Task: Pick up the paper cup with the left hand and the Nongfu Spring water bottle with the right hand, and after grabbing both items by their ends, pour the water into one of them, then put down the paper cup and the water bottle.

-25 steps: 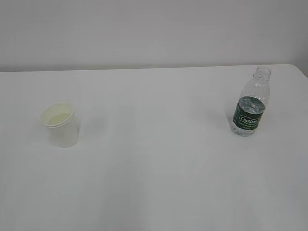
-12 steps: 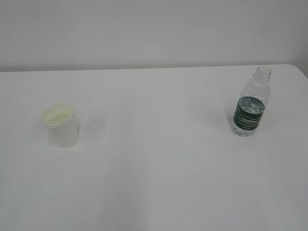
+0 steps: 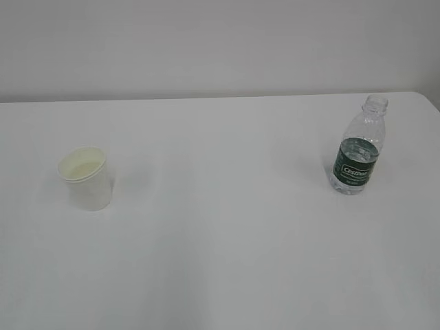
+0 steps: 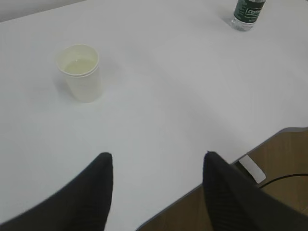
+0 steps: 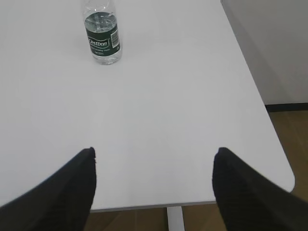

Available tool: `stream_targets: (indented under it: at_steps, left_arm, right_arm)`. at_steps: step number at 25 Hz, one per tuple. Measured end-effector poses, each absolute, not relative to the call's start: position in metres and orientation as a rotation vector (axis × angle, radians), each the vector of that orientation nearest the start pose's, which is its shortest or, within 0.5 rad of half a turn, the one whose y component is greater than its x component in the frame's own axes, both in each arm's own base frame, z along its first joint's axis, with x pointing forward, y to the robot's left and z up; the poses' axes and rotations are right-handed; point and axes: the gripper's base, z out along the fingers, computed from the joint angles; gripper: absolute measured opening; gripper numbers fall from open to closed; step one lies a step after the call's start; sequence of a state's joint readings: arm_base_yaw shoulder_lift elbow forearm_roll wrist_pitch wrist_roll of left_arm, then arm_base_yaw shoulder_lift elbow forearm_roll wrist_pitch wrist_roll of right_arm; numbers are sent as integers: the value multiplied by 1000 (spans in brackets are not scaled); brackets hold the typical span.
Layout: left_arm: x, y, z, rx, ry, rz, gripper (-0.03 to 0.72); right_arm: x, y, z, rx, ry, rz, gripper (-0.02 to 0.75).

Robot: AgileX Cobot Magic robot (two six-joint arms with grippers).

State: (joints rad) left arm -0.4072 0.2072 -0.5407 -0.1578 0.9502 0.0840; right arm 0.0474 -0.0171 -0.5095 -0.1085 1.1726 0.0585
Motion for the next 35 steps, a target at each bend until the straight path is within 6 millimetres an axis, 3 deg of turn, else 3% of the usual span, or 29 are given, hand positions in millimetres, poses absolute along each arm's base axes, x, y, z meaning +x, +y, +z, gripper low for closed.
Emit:
stream_targets:
  at_steps: [19,35]
  left_arm:
    - [9,-14,285,554,2200,-309,410]
    - [-3,-8,284,547,2144,-310,398]
  right_arm:
    - [-12,-11,271,26,2119,-83,572]
    - [-11,-11,270,25,2118,-83,559]
